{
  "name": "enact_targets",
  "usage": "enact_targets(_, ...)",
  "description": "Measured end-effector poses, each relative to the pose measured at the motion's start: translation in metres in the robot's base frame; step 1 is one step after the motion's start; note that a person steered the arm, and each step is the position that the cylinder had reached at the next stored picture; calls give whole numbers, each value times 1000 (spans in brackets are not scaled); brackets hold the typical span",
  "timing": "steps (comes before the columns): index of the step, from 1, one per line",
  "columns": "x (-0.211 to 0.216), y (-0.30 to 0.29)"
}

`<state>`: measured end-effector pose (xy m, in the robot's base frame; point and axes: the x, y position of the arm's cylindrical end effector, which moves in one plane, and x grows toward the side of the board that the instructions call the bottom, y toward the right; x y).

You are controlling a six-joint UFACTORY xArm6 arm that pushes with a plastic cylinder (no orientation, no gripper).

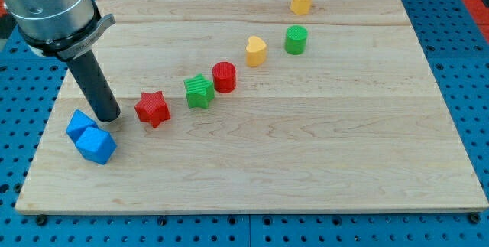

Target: Push the red star to the center left of the board

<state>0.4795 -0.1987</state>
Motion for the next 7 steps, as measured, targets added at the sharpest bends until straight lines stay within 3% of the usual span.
enact_targets(3, 0, 6)
enact_targets(6, -1, 62)
enact_targets(7, 27, 80)
